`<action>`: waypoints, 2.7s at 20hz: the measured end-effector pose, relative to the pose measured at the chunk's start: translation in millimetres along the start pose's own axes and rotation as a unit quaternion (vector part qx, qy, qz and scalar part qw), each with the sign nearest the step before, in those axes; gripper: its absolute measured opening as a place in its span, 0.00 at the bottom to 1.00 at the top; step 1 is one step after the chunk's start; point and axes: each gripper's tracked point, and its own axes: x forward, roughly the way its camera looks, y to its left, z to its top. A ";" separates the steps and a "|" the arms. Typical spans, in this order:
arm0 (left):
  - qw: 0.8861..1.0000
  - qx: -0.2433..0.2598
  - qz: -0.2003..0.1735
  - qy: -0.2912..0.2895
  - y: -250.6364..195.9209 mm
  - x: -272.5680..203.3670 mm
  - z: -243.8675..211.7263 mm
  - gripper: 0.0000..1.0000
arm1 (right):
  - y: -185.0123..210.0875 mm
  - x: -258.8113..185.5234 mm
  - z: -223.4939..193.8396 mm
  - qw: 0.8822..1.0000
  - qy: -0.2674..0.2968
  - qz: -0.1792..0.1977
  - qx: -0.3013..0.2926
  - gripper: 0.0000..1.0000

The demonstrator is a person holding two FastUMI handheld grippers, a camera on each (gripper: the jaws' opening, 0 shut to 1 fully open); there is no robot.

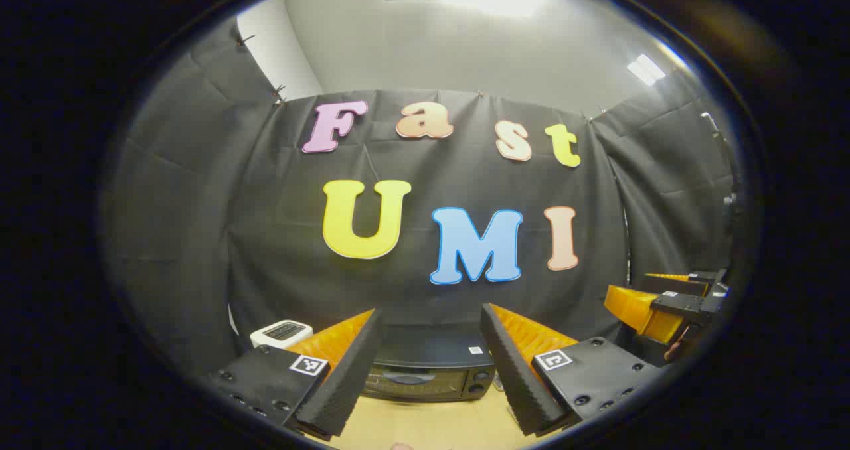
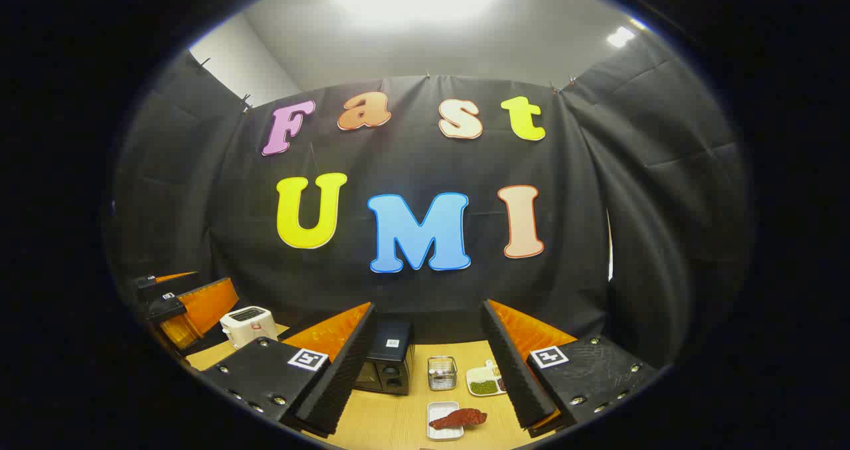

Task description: Open the electric oven with the left hand, put the food in, and close the electric oven.

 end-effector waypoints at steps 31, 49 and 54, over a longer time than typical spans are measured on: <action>0.980 -0.004 -0.022 0.200 33.1 140.4 -186.4 1.00 | -15.9 11.8 -36.7 0.998 0.046 -0.040 0.000 0.95; 0.954 0.030 -0.012 0.298 40.0 219.7 -311.8 1.00 | -45.0 18.5 -53.2 0.993 0.074 -0.094 -0.017 0.95; 0.953 0.029 -0.014 0.300 38.9 194.2 -312.2 0.98 | -39.3 16.7 -53.6 0.994 0.074 -0.085 -0.011 0.95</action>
